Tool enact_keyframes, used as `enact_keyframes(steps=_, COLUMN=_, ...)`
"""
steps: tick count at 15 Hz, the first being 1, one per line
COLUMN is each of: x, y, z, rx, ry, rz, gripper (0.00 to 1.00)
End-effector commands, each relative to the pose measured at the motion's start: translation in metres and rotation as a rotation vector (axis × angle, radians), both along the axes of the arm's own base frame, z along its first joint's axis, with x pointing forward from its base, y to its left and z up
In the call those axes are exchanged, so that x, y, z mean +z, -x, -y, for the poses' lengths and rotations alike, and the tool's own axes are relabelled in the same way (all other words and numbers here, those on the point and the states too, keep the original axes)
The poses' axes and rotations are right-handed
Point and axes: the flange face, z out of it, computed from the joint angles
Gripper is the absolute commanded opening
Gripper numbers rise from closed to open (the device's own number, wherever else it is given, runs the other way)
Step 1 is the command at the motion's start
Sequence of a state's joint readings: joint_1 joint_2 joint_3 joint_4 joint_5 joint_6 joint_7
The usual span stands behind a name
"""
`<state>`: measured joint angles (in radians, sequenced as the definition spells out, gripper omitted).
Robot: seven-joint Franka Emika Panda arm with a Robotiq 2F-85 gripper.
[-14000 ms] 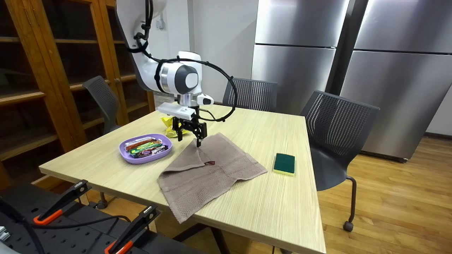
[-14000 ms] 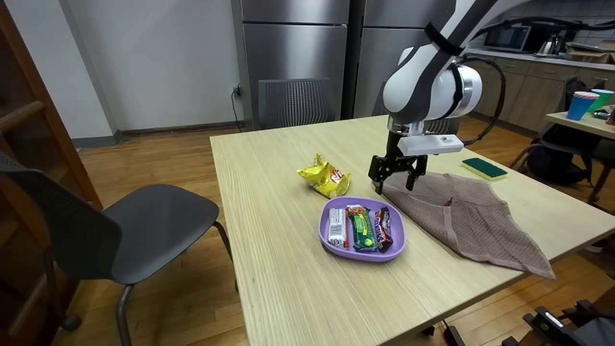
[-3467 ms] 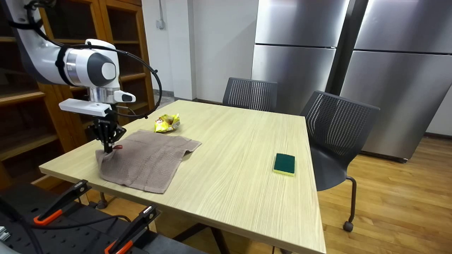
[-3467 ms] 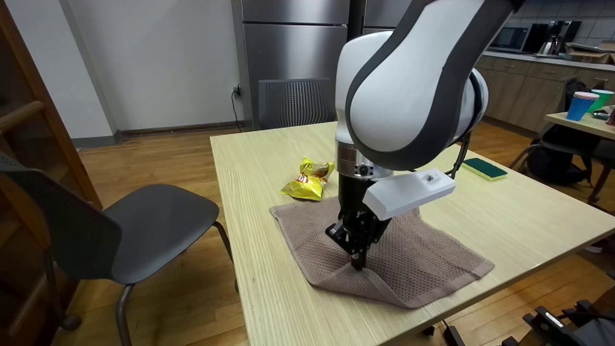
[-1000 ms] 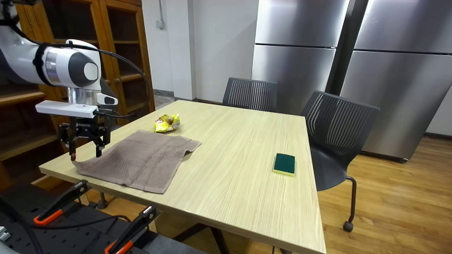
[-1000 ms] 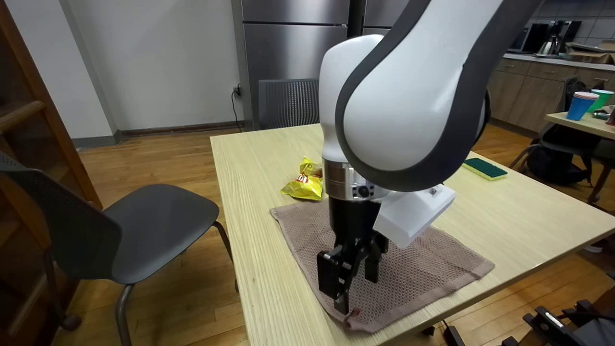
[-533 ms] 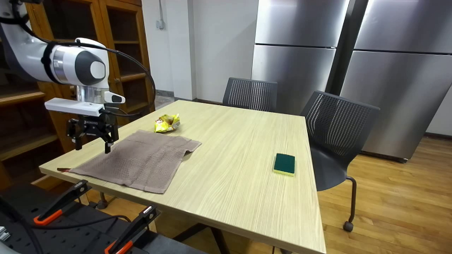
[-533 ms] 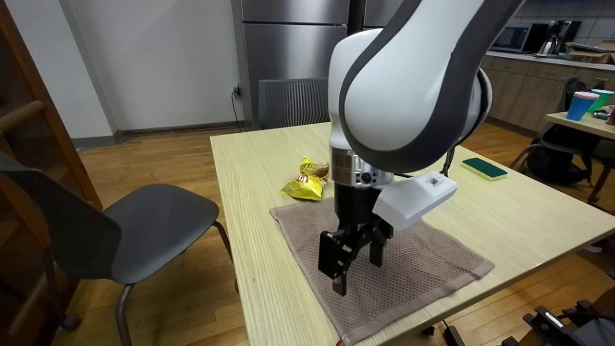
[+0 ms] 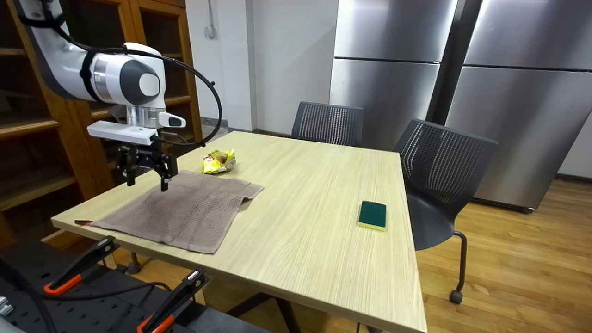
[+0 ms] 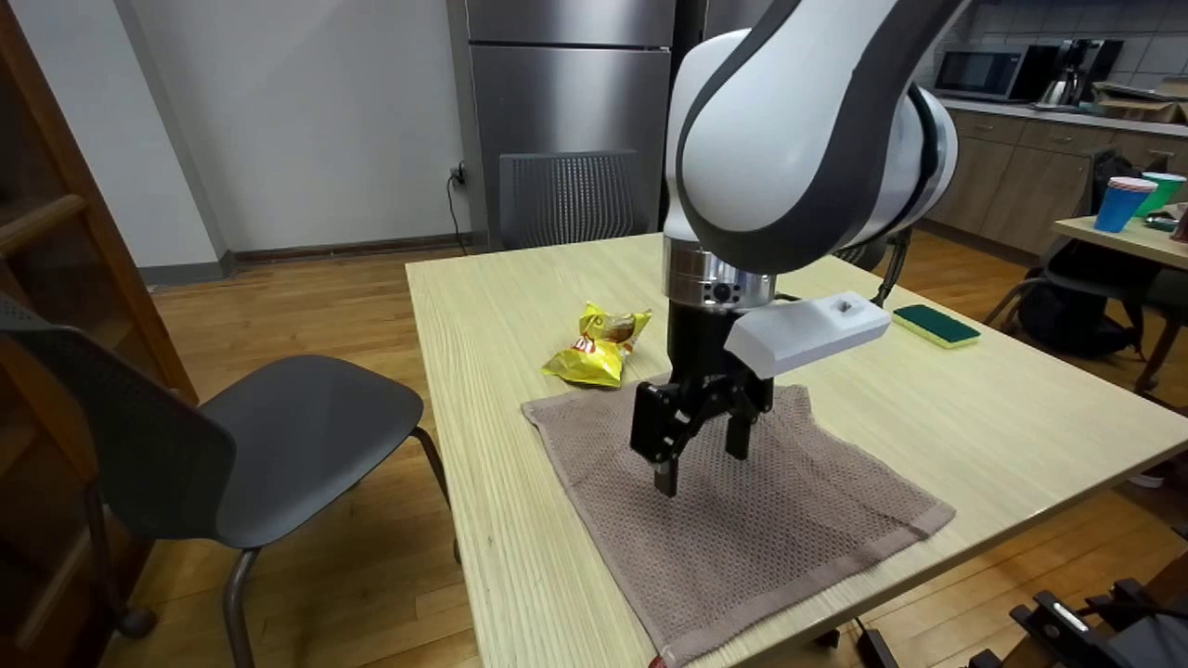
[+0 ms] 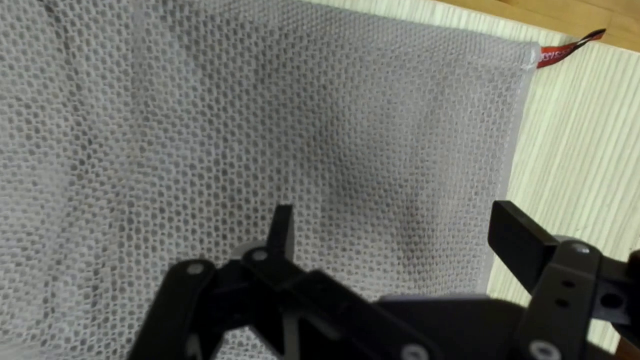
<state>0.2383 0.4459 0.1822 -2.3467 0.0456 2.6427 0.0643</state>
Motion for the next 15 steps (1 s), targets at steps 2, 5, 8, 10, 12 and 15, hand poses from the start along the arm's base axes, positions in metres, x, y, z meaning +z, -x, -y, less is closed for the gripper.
enact_keyframes(steps=2, x=0.022, y=-0.012, z=0.017, rx=-0.073, ry=0.001, rz=0.042, gripper=1.0)
enact_keyframes(steps=5, x=0.031, y=-0.019, z=0.03, rx=-0.105, ry=0.006, rz=0.066, gripper=1.0)
enact_keyframes(steps=8, x=0.036, y=-0.025, z=0.041, rx=-0.137, ry=0.011, rz=0.085, gripper=1.0)
enact_keyframes(steps=10, x=0.04, y=-0.029, z=0.048, rx=-0.16, ry=0.012, rz=0.095, gripper=1.0)
enact_keyframes(steps=12, x=0.042, y=-0.032, z=0.056, rx=-0.18, ry=0.012, rz=0.102, gripper=1.0)
enact_keyframes(steps=15, x=0.043, y=-0.036, z=0.067, rx=-0.217, ry=0.022, rz=0.104, gripper=1.0)
